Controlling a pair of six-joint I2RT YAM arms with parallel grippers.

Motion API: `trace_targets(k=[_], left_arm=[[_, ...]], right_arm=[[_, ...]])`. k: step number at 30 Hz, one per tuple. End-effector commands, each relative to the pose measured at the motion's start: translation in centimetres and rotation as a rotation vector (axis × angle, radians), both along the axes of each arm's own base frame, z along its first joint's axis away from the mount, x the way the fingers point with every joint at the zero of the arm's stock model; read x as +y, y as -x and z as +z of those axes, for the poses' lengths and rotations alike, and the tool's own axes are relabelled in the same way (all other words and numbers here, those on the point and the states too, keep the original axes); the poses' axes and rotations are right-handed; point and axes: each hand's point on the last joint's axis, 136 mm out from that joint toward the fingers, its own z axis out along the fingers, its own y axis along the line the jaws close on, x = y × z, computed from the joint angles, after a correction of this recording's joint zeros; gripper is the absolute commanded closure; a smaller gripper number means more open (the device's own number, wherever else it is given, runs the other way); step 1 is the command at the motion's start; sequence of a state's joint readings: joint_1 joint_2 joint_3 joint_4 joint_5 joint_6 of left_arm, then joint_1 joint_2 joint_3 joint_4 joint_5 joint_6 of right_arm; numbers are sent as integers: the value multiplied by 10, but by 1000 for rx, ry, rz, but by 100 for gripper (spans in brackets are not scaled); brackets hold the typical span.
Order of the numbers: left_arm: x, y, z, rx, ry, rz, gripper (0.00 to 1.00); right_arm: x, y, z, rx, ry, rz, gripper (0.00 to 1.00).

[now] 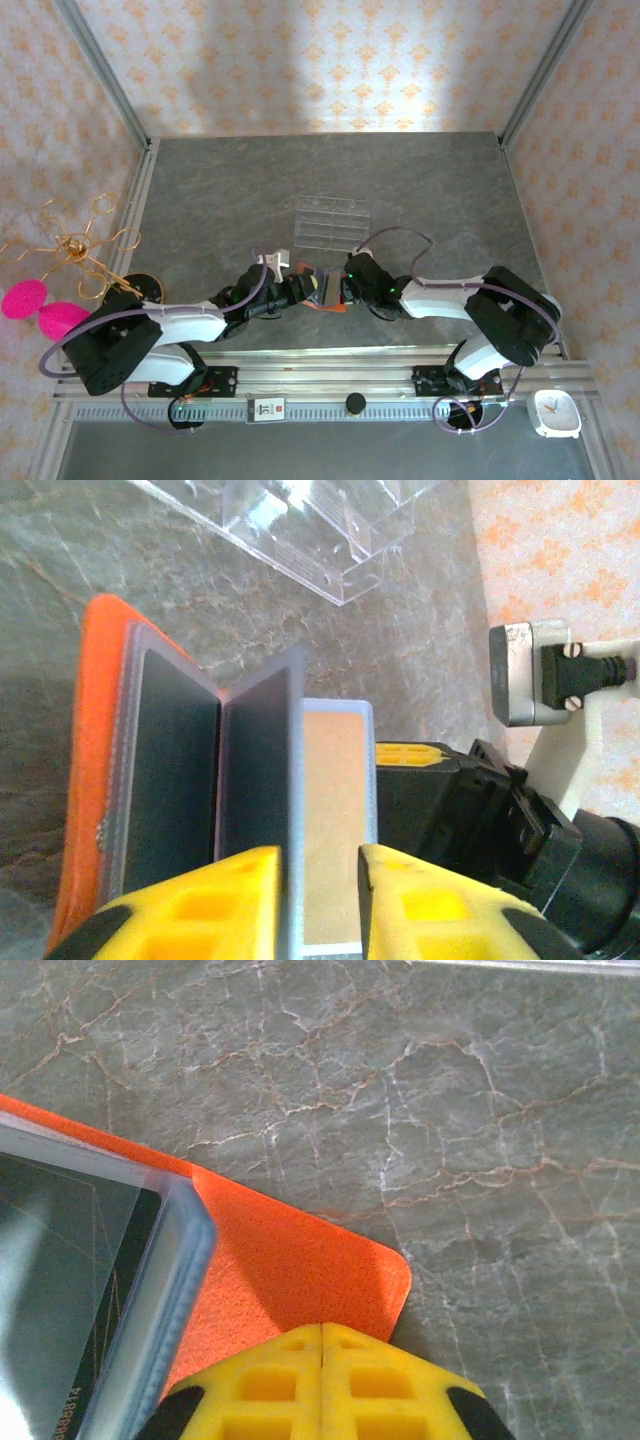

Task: Take the credit cards out of the card holder

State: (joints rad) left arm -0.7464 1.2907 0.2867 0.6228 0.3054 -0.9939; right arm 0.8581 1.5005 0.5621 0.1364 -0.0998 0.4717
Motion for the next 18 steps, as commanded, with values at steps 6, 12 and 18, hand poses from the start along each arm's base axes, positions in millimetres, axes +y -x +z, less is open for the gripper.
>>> trace_targets(k=[6, 12, 18], left_arm=[[14, -8, 36, -158, -119, 6, 53], [-13, -6, 47, -216, -185, -90, 49], [-24, -5, 25, -170, -192, -130, 47]], right_arm=[[5, 3, -4, 22, -6, 30, 100], [1, 2, -2, 10, 8, 21, 98], [8, 5, 11, -19, -65, 46, 73]])
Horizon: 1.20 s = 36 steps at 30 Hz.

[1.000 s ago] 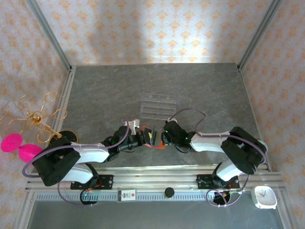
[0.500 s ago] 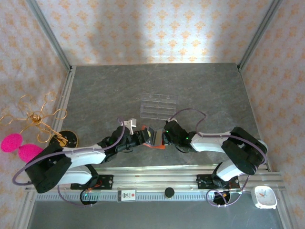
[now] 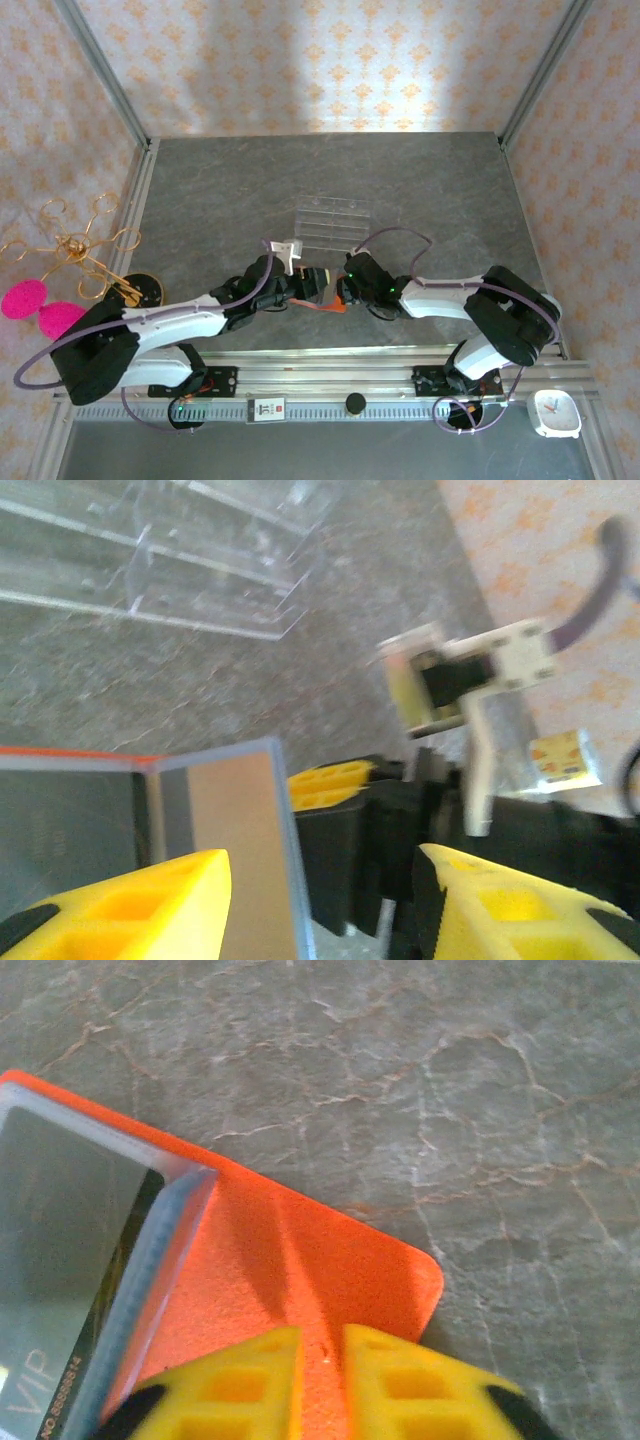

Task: Take the credit cards out of the card holder

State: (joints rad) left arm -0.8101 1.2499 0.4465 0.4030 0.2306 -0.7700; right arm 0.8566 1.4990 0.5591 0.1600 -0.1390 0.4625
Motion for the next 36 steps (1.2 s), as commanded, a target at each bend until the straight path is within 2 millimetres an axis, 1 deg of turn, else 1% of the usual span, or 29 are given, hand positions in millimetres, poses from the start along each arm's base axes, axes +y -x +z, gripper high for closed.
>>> trace_targets(k=[1, 4, 9, 12, 20, 23, 26, 32, 36], left_arm=[[-4, 1, -8, -4, -31, -28, 46], [-5, 0, -12, 0, -38, -27, 45], [-7, 1, -18, 13, -33, -37, 45], [-9, 1, -19, 13, -31, -43, 44], [-10, -1, -31, 31, -67, -47, 45], [-10, -2, -35, 38, -77, -43, 48], [-9, -2, -40, 48, -84, -40, 49], [0, -3, -48, 71, -100, 1, 55], [8, -4, -47, 79, -94, 28, 56]], right_arm=[[2, 3, 12, -31, -48, 20, 67], [4, 4, 17, -42, -74, 30, 59], [3, 6, 12, -27, -63, 34, 57], [3, 6, 10, -24, -63, 33, 57], [2, 7, 10, -23, -59, 30, 57], [1, 7, 10, -23, -58, 28, 57], [0, 7, 9, -22, -55, 24, 57], [-5, 7, 9, -22, -39, 5, 57], [-12, 7, 5, -17, -14, -19, 58]])
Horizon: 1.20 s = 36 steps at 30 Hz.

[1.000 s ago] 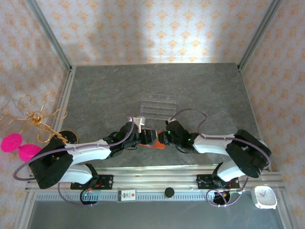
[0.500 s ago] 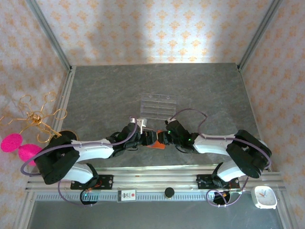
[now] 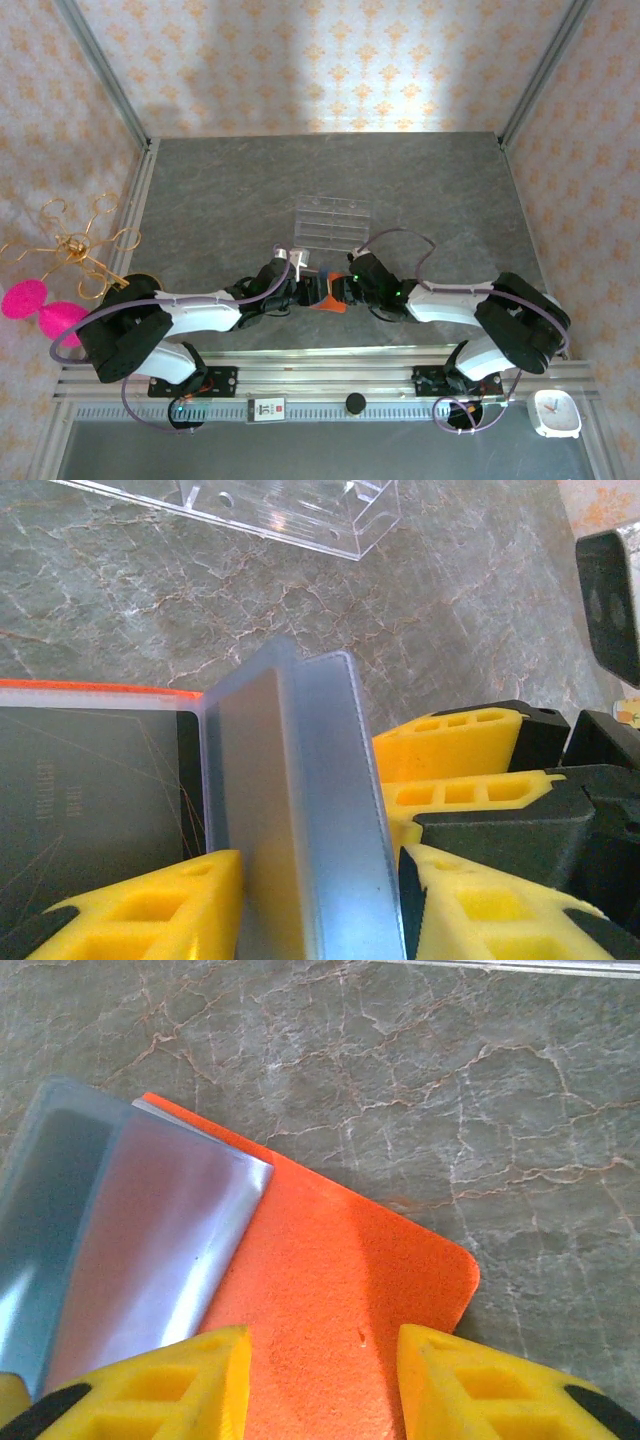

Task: Take the credit cards out of the card holder

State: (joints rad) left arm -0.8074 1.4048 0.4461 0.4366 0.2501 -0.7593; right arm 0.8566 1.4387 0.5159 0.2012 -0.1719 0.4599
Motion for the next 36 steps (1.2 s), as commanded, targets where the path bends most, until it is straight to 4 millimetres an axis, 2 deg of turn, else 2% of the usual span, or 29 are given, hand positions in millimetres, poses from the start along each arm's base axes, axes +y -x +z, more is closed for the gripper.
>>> trace_targets(k=[1, 7, 13, 17, 21, 26, 36], left_arm=[[11, -6, 0, -8, -12, 50, 56], [18, -4, -5, 7, -22, 66, 56], [12, -5, -6, 13, -4, 52, 60], [6, -3, 3, 9, 39, 32, 60], [0, 0, 20, -2, 108, 15, 57], [-4, 5, 34, 2, 168, 4, 57], [-6, 11, 31, 30, 243, 3, 55]], right_arm=[[-16, 2, -9, 8, 52, -48, 57], [-23, 4, -13, 19, 63, -73, 56], [-19, 5, 9, -34, -8, -48, 50], [-12, 2, 27, -65, -57, -37, 47], [-7, -3, 33, -59, -52, -46, 47], [2, -2, 45, -70, -134, -32, 46], [19, 3, 55, -56, -214, 31, 42]])
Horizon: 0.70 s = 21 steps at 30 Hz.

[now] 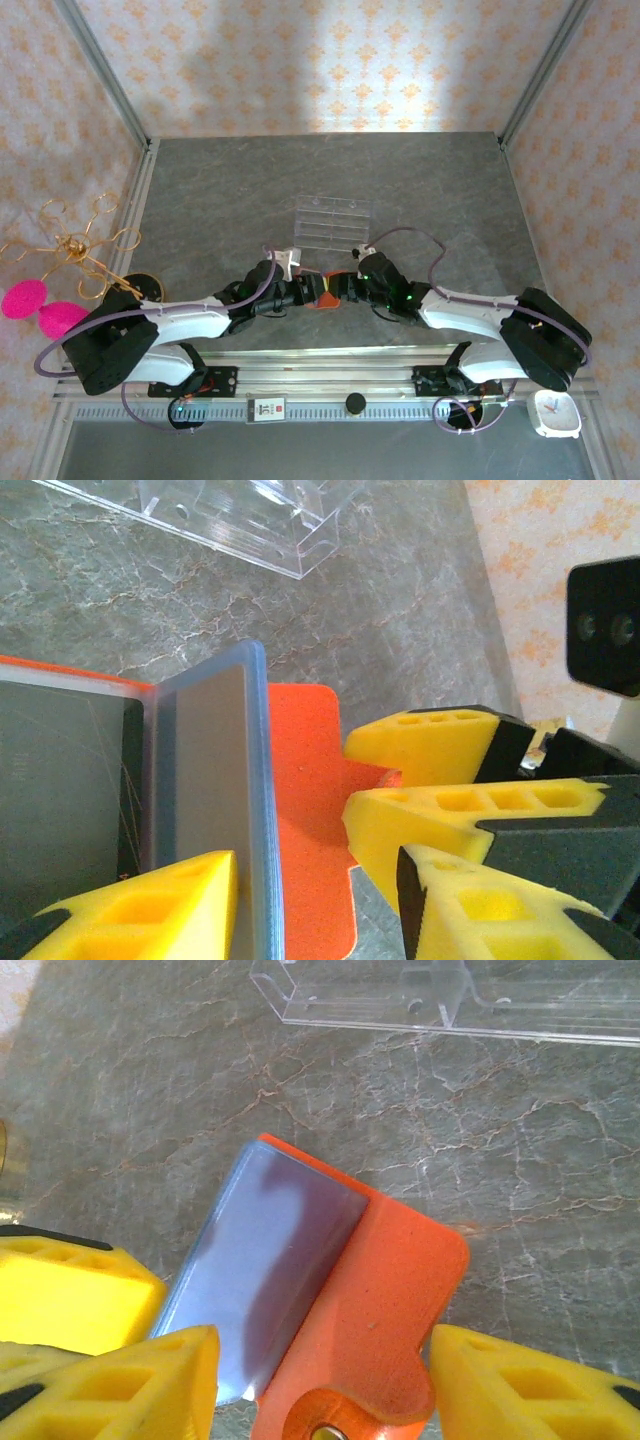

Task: Take the credit cards out of the card holder

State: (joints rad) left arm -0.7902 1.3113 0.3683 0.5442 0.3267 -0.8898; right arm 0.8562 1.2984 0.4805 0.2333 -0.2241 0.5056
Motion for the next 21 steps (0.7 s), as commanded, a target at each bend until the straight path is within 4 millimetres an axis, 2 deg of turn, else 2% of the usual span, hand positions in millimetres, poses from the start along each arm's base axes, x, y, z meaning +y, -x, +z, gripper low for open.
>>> trace_targets(k=[1, 8, 12, 14, 17, 21], left_arm=[[-7, 1, 7, -3, 63, -13, 55], [-13, 5, 12, 4, 128, -35, 59], [-15, 8, 8, 24, 150, -48, 61], [-17, 9, 9, 23, 165, -55, 62], [-21, 9, 12, 22, 178, -72, 61], [-31, 10, 4, 46, 172, -101, 63]], right_arm=[[14, -2, 16, -19, -72, 32, 42], [23, -2, 6, 5, -89, 58, 41], [21, 1, 5, 5, -101, 57, 40], [14, 2, 0, 12, -80, 31, 40], [-11, 3, -14, 31, -9, -57, 40], [-44, 6, -19, 26, 52, -170, 42]])
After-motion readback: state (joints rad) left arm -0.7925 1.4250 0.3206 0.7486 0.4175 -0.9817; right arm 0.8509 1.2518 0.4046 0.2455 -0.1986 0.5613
